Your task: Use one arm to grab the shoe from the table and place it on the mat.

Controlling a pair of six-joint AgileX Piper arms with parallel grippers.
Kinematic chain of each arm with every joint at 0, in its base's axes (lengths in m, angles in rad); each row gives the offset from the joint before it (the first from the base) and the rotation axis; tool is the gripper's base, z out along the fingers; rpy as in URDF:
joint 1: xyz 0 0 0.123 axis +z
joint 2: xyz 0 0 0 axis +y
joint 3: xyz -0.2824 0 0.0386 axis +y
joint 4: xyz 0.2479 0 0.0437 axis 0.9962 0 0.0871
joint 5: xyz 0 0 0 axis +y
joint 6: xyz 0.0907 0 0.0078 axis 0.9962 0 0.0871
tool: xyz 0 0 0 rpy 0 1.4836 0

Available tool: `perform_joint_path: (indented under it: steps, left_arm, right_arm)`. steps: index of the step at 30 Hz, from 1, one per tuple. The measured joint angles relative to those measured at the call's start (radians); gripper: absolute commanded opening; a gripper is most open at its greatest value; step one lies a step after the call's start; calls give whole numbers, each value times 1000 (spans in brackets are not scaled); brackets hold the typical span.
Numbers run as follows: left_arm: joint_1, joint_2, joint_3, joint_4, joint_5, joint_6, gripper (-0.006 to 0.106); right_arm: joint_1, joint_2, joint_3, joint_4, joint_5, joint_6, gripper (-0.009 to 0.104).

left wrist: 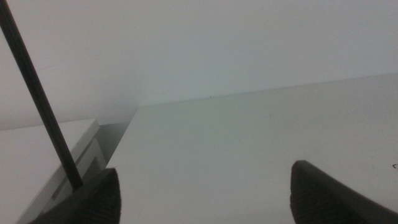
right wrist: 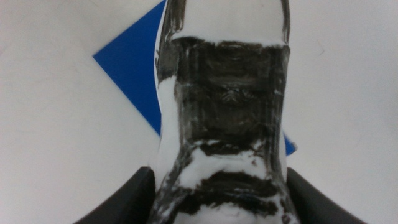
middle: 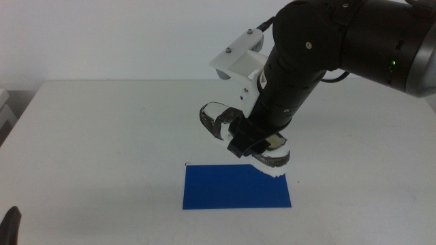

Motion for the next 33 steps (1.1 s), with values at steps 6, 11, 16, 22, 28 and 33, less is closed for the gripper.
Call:
perform_joint_path:
  steps: [6,11,16,22,28,33]
  left_arm:
    - [0,0,0,0,0,0,94]
    - [0,0,0,0,0,0,94]
    - [0,0,0,0,0,0,94]
    - [0,0,0,0,0,0,94]
    - [0,0,0,0,0,0,94]
    - [0,0,0,0,0,0,94]
  right_arm:
    - [0,1,0,-16,-32,-226,-4]
    - [0,13,0,-3,-39,-490,-4]
    - [0,33,0,40,-32,-622,-4]
    - [1,48,0,48,-32,-639,-4]
    - [0,93,0,62,-44,-642,-4]
    - [-3,148,0,67,-85,-650,-4]
